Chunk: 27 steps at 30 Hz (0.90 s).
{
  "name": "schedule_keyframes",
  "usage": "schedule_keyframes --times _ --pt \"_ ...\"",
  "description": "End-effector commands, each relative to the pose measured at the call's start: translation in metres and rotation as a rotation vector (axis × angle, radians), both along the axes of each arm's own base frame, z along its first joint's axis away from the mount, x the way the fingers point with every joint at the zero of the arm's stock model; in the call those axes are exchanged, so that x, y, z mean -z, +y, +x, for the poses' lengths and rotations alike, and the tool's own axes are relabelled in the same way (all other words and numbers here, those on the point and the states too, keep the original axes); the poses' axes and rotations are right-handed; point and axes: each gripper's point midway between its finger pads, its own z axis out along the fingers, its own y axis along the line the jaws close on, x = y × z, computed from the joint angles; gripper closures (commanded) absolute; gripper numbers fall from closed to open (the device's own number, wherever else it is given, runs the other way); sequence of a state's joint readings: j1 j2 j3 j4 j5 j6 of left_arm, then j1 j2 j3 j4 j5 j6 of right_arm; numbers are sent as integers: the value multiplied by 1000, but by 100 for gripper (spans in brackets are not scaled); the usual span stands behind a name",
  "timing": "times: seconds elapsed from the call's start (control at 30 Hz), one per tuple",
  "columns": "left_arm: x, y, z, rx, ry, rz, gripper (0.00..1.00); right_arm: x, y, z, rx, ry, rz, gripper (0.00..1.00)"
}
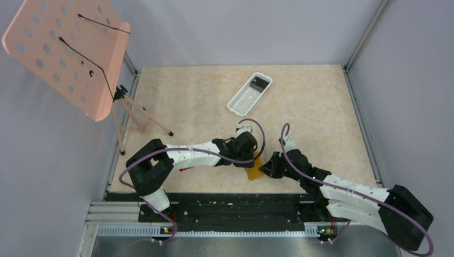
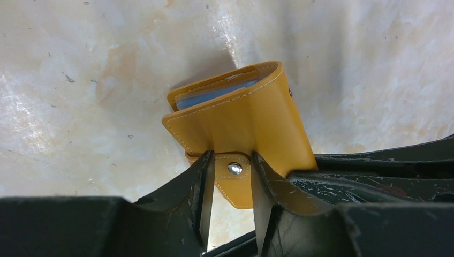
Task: Take the credit cards out of the card holder
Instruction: Open the card holder at the center of the board.
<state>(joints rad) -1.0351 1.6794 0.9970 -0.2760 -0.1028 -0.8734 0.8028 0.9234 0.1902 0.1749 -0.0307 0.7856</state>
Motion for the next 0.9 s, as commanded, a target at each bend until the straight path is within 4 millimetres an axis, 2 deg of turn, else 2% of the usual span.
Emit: schedule_keyframes --times 0.0,0.17,0.3,0.43,0.87 --pt "6 -1 3 -7 2 38 63 -10 6 3 -19 -38 26 100" --pt "11 -1 -3 -2 15 42 67 -9 5 4 -13 -39 21 100" --pt "16 -1 -8 5 32 35 80 -6 3 5 2 -36 16 100" --pt "16 4 -10 0 30 41 100 -2 -3 6 30 -28 0 100" --pt "-2 40 -13 -51 -33 60 100 14 -24 16 84 -25 -72 100"
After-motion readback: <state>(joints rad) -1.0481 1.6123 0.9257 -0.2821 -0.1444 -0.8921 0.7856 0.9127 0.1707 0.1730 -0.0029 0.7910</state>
